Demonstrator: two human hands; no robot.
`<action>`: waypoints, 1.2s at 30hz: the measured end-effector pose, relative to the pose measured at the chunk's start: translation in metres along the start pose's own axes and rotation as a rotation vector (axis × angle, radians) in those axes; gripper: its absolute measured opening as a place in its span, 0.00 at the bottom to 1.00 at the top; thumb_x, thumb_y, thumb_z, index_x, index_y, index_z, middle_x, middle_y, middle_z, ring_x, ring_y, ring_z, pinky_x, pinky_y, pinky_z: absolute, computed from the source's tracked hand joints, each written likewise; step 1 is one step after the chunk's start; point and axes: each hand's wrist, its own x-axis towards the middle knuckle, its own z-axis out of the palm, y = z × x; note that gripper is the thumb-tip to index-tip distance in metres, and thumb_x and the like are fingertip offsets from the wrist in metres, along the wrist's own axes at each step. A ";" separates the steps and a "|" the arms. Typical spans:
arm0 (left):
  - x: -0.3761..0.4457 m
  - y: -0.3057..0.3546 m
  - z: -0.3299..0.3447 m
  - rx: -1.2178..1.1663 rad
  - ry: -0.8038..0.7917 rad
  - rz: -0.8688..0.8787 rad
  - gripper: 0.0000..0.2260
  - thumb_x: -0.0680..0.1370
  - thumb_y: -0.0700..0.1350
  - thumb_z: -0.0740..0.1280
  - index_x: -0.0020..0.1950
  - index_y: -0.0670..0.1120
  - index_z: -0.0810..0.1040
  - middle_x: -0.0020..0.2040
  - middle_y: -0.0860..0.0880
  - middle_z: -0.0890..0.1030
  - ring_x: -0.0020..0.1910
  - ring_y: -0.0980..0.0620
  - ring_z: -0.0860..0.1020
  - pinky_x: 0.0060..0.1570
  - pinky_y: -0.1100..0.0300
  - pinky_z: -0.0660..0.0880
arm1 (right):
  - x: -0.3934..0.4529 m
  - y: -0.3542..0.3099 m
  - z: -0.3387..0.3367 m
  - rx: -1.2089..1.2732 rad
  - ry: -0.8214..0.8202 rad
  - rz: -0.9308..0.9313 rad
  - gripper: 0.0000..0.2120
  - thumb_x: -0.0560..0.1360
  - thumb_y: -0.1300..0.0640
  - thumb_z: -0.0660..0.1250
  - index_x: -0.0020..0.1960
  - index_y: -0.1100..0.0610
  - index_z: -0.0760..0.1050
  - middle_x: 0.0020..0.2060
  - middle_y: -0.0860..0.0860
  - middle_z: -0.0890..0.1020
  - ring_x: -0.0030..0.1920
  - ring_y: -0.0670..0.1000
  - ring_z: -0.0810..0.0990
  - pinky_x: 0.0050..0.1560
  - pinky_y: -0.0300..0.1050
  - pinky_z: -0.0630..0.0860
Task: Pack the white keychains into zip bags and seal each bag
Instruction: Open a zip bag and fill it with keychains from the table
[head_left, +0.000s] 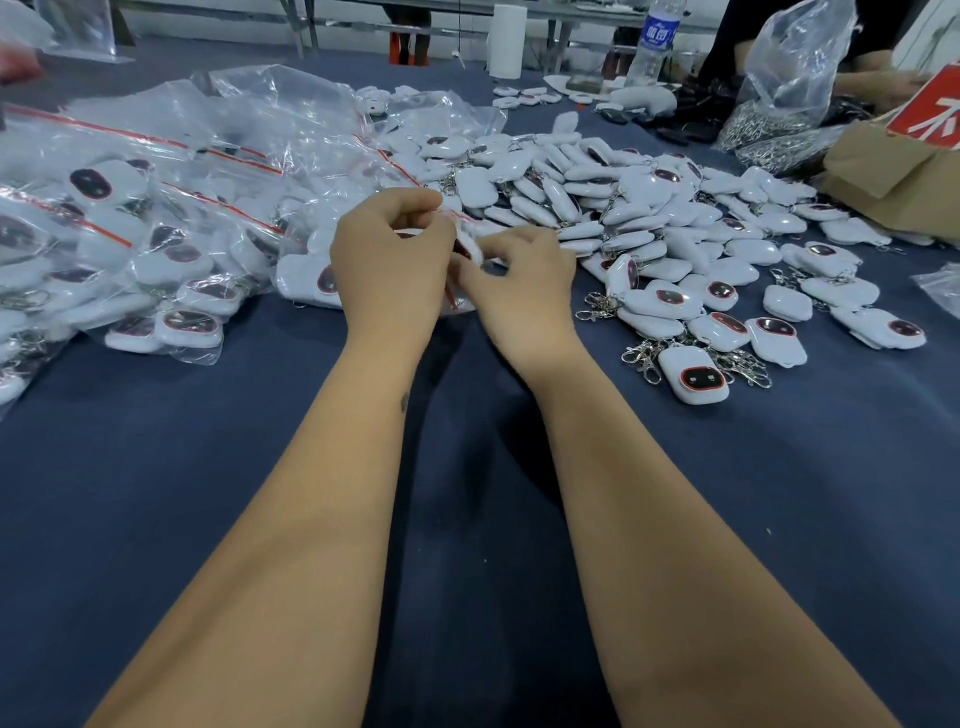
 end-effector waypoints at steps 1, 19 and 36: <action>-0.001 0.000 0.001 0.006 -0.002 0.020 0.07 0.73 0.41 0.70 0.49 0.50 0.83 0.39 0.58 0.81 0.34 0.67 0.76 0.36 0.74 0.71 | -0.001 0.001 0.002 -0.106 -0.049 0.005 0.08 0.78 0.47 0.64 0.51 0.47 0.82 0.59 0.50 0.72 0.63 0.52 0.63 0.59 0.40 0.56; -0.029 0.024 0.017 -0.354 -0.306 0.020 0.10 0.77 0.36 0.62 0.50 0.48 0.80 0.48 0.48 0.78 0.42 0.54 0.76 0.38 0.64 0.75 | -0.004 0.009 -0.026 -0.686 0.173 0.269 0.20 0.75 0.57 0.60 0.67 0.57 0.69 0.73 0.63 0.63 0.73 0.63 0.58 0.74 0.59 0.49; -0.009 0.009 0.013 -0.800 -0.221 -0.545 0.15 0.81 0.51 0.59 0.66 0.50 0.75 0.57 0.43 0.82 0.59 0.46 0.81 0.60 0.52 0.77 | -0.001 0.008 -0.028 -0.487 0.352 0.060 0.21 0.74 0.67 0.57 0.62 0.49 0.72 0.40 0.44 0.75 0.60 0.52 0.70 0.61 0.52 0.54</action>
